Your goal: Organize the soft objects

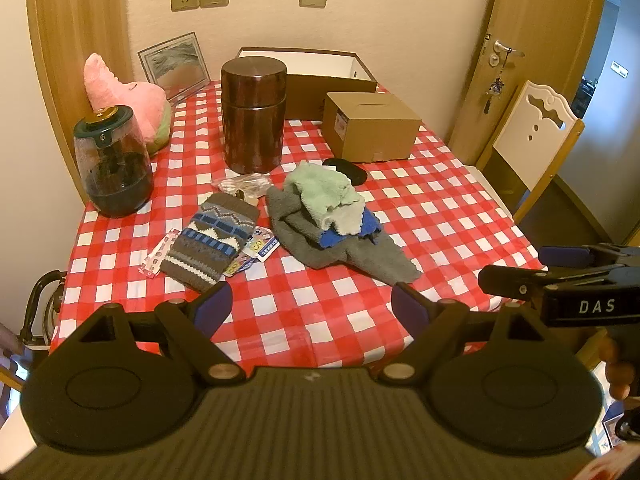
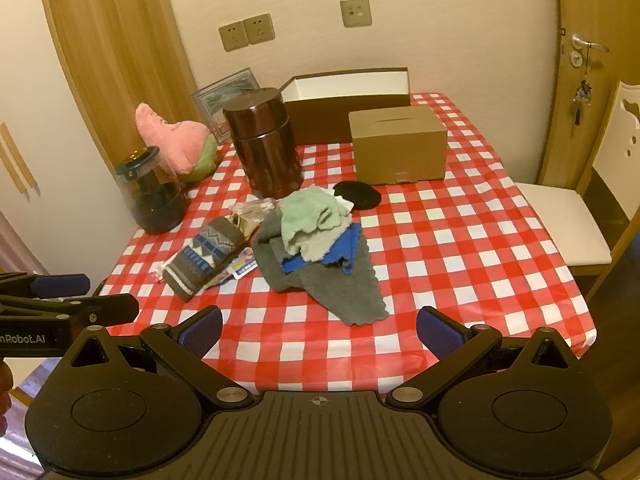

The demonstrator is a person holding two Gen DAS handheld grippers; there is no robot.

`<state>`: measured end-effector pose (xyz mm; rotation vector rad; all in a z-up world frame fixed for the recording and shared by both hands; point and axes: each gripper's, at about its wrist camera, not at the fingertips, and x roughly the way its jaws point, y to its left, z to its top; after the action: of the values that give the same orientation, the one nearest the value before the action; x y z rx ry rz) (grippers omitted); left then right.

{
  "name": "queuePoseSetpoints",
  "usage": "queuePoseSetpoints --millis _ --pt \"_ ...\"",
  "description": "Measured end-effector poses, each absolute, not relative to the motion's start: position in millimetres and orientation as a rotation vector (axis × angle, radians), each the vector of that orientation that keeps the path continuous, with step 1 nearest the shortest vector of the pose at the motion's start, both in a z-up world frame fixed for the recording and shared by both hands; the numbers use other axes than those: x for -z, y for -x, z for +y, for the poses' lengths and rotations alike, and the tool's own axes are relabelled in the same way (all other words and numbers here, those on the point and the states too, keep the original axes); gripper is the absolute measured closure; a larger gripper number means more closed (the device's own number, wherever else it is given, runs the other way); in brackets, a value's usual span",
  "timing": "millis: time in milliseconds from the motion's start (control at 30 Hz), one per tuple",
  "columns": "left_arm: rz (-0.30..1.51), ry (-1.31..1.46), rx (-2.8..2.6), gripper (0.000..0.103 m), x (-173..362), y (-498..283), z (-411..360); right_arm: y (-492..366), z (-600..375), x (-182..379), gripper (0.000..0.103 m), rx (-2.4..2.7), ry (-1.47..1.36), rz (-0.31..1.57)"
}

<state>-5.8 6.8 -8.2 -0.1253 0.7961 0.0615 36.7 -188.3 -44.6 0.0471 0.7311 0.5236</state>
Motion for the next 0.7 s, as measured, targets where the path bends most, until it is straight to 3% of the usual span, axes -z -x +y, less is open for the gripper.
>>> queuePoseSetpoints --millis 700 --pt "0.801 0.127 -0.059 0.017 6.7 4.1 7.7 -38.0 -185.1 48.3 0.000 -0.523 -0.047 0.736"
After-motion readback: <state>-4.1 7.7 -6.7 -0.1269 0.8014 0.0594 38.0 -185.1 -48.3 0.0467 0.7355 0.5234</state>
